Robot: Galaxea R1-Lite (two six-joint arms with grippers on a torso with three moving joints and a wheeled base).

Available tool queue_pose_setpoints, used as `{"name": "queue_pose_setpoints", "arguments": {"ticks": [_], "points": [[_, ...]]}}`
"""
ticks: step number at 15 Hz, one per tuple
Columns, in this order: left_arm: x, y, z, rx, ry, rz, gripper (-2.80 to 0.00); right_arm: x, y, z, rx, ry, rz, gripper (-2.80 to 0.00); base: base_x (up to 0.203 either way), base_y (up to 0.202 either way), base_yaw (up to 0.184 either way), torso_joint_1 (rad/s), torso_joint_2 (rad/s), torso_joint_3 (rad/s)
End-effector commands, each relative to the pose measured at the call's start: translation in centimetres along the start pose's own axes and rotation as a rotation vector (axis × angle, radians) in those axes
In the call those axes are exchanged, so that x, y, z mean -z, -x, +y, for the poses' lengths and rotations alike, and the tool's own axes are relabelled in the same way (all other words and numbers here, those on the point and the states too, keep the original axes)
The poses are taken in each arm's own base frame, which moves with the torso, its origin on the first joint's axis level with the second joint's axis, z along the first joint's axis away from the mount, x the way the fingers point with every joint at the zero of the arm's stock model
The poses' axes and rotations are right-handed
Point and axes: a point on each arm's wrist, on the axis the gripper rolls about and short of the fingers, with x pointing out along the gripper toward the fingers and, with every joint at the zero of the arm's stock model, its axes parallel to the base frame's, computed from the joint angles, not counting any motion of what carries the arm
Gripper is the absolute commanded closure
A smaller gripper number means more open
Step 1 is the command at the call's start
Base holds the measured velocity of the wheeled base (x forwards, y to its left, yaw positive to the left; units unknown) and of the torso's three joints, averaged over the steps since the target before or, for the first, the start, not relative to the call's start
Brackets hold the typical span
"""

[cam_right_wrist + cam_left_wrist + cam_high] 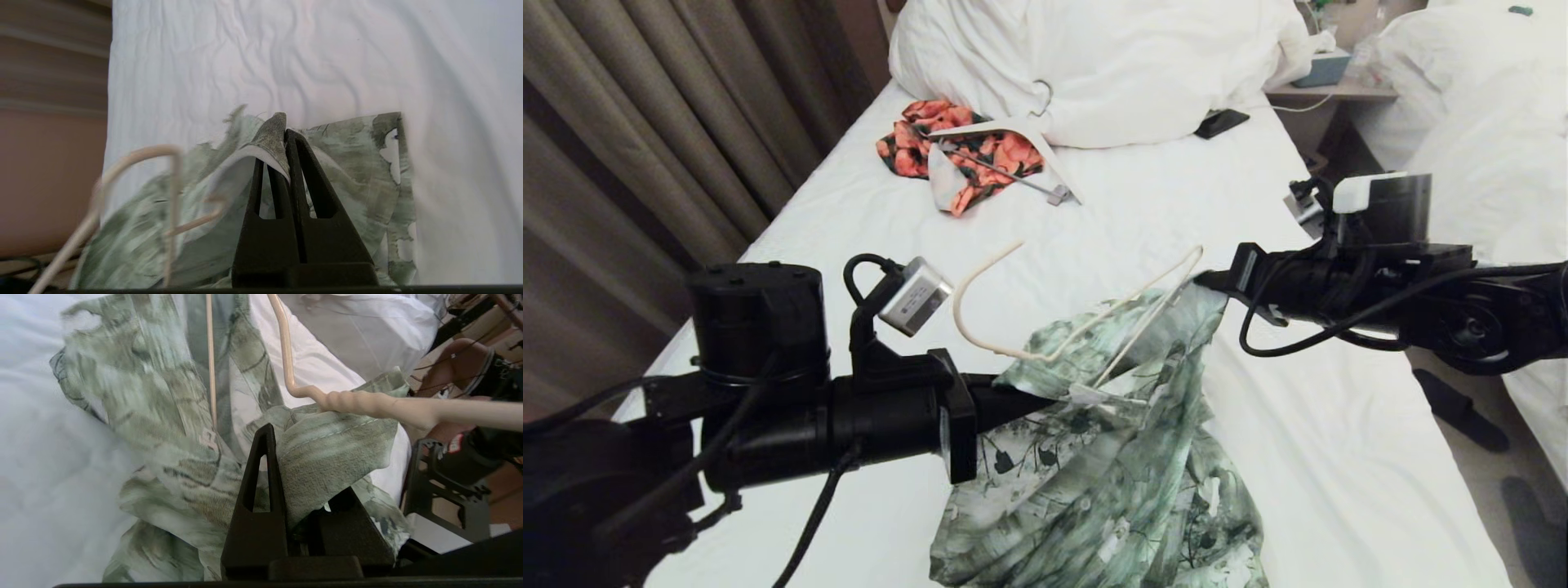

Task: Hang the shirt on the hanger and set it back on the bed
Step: Hook the other side of the shirt onto the hanger

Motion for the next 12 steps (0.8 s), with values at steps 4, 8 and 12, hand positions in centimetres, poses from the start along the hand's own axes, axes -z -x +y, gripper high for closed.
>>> {"name": "queue_pose_setpoints", "arguments": {"ticks": [4, 8, 12], "points": [[0.2, -0.7, 0.1, 0.01, 0.003, 0.01, 0.0, -0.5, 0.9, 1.2, -0.032, 0.011, -0.019, 0.0, 0.0, 0.0, 0.0, 0.0, 0.0, 0.0], [0.3, -1.0, -0.4, 0.015, -0.001, 0.016, 0.0, -0.7, 0.8, 1.4, -0.038, 0.038, -0.027, 0.0, 0.0, 0.0, 0.0, 0.0, 0.0, 0.0], [0.3, -1.3, -1.0, 0.036, -0.006, 0.022, 0.0, -0.6, 0.8, 2.2, -0.059, 0.127, -0.028, 0.0, 0.0, 0.0, 0.0, 0.0, 0.0, 0.0]]}}
